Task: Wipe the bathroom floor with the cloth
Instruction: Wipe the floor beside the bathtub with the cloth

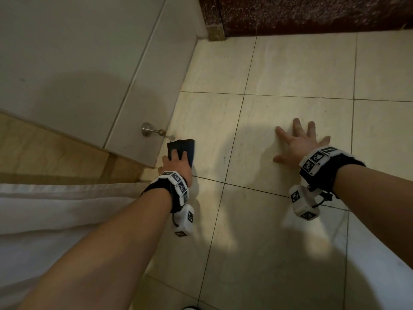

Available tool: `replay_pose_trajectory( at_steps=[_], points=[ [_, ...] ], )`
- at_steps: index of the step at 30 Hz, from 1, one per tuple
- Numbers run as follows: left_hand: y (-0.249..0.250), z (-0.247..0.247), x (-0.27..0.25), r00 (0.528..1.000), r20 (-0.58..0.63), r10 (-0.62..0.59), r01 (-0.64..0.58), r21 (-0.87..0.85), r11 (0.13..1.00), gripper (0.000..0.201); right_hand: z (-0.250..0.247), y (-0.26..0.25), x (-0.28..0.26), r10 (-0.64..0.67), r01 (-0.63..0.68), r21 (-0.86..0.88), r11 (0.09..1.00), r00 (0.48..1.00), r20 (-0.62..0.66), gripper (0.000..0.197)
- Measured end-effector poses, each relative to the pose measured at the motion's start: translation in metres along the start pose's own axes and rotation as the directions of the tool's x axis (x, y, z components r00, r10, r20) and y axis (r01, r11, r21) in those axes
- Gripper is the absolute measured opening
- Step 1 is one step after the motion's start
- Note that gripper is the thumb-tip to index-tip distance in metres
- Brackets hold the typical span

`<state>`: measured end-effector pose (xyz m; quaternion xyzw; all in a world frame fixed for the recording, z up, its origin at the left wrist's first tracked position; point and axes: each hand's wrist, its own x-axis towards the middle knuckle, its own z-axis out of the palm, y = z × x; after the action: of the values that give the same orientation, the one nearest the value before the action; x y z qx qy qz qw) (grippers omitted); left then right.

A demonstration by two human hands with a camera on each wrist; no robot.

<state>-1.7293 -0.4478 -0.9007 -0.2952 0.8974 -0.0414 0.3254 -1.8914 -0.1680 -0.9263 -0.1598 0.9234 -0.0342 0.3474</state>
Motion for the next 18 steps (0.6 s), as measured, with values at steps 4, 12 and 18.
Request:
replay_pose_trajectory(
  at_steps=[4,12,18],
  points=[
    [-0.001,0.016,-0.007,0.998,-0.058,0.031,-0.036,-0.082,0.996,0.077,0.001,0.0,0.001,-0.002,0.002,0.004,1.0,1.0,0.0,0.096],
    [-0.015,0.015,0.007,1.0,-0.012,0.018,-0.019,-0.044,0.999,0.081,0.0,0.001,0.002,-0.013,0.013,0.008,1.0,1.0,0.004,0.096],
    [-0.034,0.004,0.024,0.999,0.034,-0.043,0.044,-0.019,0.999,0.077,-0.001,0.001,0.0,-0.013,0.013,0.01,1.0,1.0,0.007,0.097]
  ],
)
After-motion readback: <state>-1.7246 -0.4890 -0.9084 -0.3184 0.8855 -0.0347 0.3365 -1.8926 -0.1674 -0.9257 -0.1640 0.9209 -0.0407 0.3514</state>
